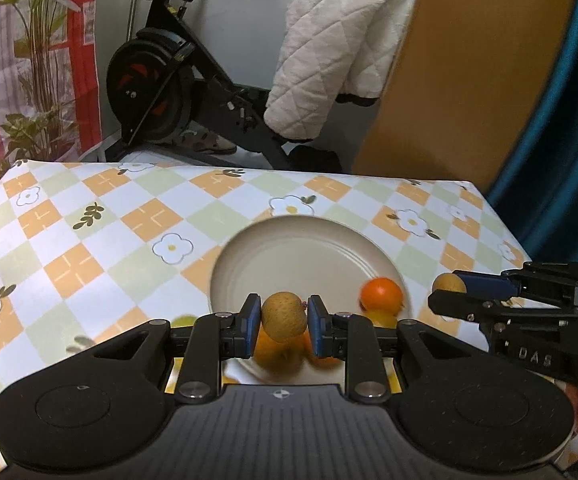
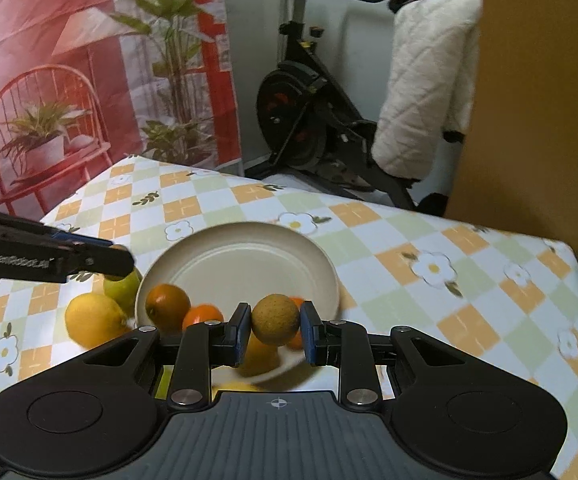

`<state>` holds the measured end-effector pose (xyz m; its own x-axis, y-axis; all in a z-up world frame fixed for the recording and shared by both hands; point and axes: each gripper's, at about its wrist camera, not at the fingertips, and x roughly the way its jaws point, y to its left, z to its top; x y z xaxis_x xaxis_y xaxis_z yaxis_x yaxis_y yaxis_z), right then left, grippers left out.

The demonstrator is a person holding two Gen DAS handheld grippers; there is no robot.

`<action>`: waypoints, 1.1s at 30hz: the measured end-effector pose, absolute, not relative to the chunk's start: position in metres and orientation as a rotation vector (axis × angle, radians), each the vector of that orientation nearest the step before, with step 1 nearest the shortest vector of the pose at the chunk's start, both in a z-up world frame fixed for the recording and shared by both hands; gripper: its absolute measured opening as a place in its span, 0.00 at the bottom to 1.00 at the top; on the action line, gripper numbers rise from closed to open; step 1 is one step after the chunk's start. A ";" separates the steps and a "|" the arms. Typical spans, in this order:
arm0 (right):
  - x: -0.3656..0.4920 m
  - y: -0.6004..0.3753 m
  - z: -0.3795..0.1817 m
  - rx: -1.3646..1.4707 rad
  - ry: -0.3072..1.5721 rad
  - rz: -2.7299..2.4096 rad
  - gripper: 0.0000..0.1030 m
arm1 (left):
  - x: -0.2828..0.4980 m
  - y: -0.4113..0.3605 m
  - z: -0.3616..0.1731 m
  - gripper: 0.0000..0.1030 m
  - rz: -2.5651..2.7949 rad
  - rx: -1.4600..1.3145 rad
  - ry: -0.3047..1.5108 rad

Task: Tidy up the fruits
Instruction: 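Lift both small brown fruits and carry them over the plate, then open both tools to drop the brown fruits onto the plate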

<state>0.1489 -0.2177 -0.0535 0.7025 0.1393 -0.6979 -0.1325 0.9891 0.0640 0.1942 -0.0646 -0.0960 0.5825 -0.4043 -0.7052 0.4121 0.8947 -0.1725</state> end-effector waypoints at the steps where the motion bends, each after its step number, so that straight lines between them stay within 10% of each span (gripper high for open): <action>1: 0.158 -0.216 -0.055 -0.003 0.782 0.159 0.23 | 0.201 -0.065 -0.098 0.26 -0.472 0.009 0.826; 33: 0.254 -0.219 -0.119 -0.032 0.940 0.147 0.24 | 0.266 -0.086 -0.146 0.26 -0.448 0.080 0.956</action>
